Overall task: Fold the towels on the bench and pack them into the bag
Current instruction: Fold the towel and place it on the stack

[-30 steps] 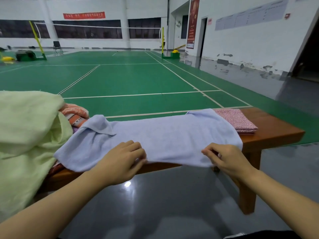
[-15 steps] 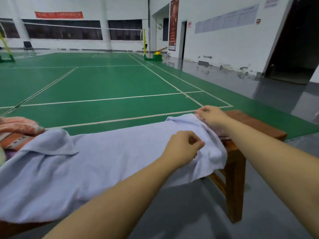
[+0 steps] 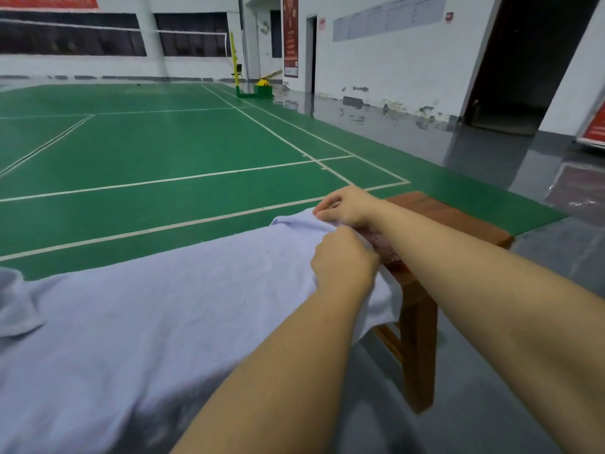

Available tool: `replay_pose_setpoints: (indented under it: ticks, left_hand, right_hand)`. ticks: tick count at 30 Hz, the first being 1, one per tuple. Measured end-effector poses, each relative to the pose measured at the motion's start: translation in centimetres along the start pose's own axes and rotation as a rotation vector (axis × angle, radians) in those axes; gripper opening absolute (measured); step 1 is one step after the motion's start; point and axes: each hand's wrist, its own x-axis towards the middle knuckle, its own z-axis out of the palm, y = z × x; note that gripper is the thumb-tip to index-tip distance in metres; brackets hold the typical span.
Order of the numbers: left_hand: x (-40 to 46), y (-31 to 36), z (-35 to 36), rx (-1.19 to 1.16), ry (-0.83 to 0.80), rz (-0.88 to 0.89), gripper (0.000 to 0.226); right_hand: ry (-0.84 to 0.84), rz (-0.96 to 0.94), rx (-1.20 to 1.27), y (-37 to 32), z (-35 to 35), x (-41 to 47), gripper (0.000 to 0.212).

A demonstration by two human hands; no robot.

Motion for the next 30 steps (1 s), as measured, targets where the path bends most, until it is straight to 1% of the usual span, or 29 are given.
replay_pose_setpoints:
  ticks: [1,3,7,9,11,12,13,16,19,22,23,25,27,30]
  left_hand:
    - [-0.3,0.1,-0.2,-0.018,0.033,0.019,0.017]
    - [-0.9,-0.2,-0.2,-0.092,0.006,0.040,0.023]
    - [-1.4,-0.9,-1.5,-0.232,-0.147,0.028,0.032]
    - [-1.8,-1.2,-2.5,-0.298,-0.154,-0.009,0.033]
    - [-2.6,-1.5,-3.8,-0.392,-0.121,-0.050,0.037]
    - [-3.0,-1.7,-4.5,-0.465,-0.128,-0.069,0.039]
    - [-3.5,-1.8,-5.3,-0.552,-0.148,-0.095,0.034]
    - [-4.2,-2.6,-7.4,-0.762,-0.138,-0.201,0.036]
    - [-4.2,-3.8,-9.2,-0.786,-0.049,-0.254,0.046]
    - [-4.8,-4.5,-10.8,-0.714,0.007,-0.227,0.054]
    - [-5.0,-4.7,-10.9,-0.705,0.002,-0.222,0.052]
    - [-5.3,-4.2,-11.0,-0.709,-0.064,-0.234,0.050]
    - [-5.1,-3.1,-10.6,-0.746,-0.089,-0.240,0.056]
    - [-4.2,-0.8,-9.3,-0.793,-0.114,-0.212,0.064]
  right_hand:
    - [0.005,-0.009,0.016,0.0,0.2,0.0,0.007]
    - [0.029,-0.009,0.072,0.1,0.1,-0.3,0.011]
    - [0.064,0.009,0.240,0.1,-0.2,-0.9,0.026]
    - [0.056,0.040,0.372,-0.4,-0.3,-1.2,0.032]
    - [0.062,0.062,0.501,-1.1,-0.2,-1.5,0.035]
    - [0.077,0.071,0.555,-1.7,0.0,-1.7,0.037]
    - [0.097,0.085,0.609,-2.3,0.2,-1.9,0.039]
    - [0.136,0.109,0.783,-4.0,0.9,-2.2,0.048]
    - [0.173,0.110,0.881,-5.9,1.7,-2.6,0.049]
    - [0.245,0.130,0.943,-6.9,1.9,-2.3,0.054]
    - [0.269,0.135,0.960,-7.0,1.9,-2.2,0.055]
    - [0.319,0.139,0.965,-6.9,1.4,-2.0,0.054]
    - [0.358,0.137,0.956,-6.6,0.4,-1.9,0.047]
    - [0.425,0.130,0.942,-5.7,-2.0,-1.9,0.047]
